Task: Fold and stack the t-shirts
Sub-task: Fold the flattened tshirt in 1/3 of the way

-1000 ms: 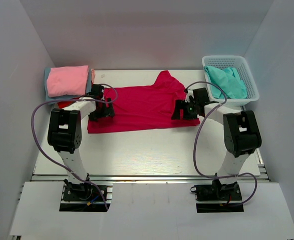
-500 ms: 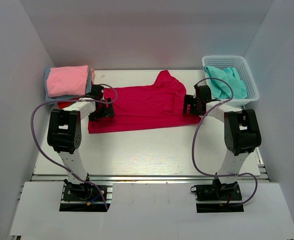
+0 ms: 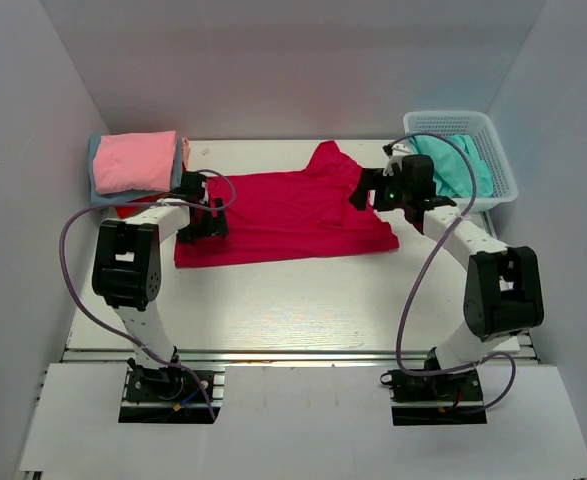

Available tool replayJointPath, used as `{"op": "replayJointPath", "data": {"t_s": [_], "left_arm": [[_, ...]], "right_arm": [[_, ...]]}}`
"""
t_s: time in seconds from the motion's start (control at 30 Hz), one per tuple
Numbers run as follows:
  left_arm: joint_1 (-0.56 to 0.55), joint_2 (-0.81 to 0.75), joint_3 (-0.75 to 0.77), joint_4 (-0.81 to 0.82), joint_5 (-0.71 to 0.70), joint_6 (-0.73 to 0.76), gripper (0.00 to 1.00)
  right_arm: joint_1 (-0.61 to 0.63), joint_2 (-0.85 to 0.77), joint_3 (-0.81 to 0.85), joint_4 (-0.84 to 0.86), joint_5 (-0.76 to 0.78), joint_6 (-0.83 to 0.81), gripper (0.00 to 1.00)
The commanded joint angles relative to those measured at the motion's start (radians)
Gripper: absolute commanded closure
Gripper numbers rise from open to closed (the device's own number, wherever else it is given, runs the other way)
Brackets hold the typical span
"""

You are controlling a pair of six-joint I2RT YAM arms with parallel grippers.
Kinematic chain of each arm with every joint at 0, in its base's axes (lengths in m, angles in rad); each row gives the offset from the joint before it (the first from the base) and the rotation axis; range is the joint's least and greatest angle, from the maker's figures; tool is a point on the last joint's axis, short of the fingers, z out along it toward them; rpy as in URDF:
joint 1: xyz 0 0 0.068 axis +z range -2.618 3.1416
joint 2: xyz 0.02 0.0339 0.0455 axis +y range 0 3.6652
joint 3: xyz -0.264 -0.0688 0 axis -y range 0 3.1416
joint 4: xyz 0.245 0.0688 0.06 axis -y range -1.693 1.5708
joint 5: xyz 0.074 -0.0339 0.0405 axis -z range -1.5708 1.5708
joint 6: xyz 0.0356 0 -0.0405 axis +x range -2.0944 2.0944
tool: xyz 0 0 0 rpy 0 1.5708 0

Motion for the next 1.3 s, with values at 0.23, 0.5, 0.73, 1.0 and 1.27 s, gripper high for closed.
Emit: {"op": "replayJointPath", "data": {"t_s": [0.23,0.5,0.73,1.0,1.27], "left_arm": [[-0.004,-0.046,-0.031,0.010,0.102,-0.005,0.00],[-0.022,-0.109,-0.167,0.045,0.131,-0.077,0.00],[-0.068,-0.254,-0.339,0.099,0.217,-0.133,0.00],[-0.104,-0.520,-0.359,0.023,0.119,-0.195,0.00],[-0.104,-0.558,-0.278,0.074,-0.039,-0.204,0.00]], "right_arm": [[0.015,0.200,-0.007,0.019,-0.053,0.202,0.10],[0.009,0.094,-0.270,0.028,0.058,0.350,0.10],[0.017,-0.184,-0.511,-0.130,0.178,0.368,0.10],[0.047,-0.441,-0.487,-0.171,-0.005,0.186,0.10],[0.084,-0.289,-0.381,-0.111,-0.137,0.120,0.10]]}}
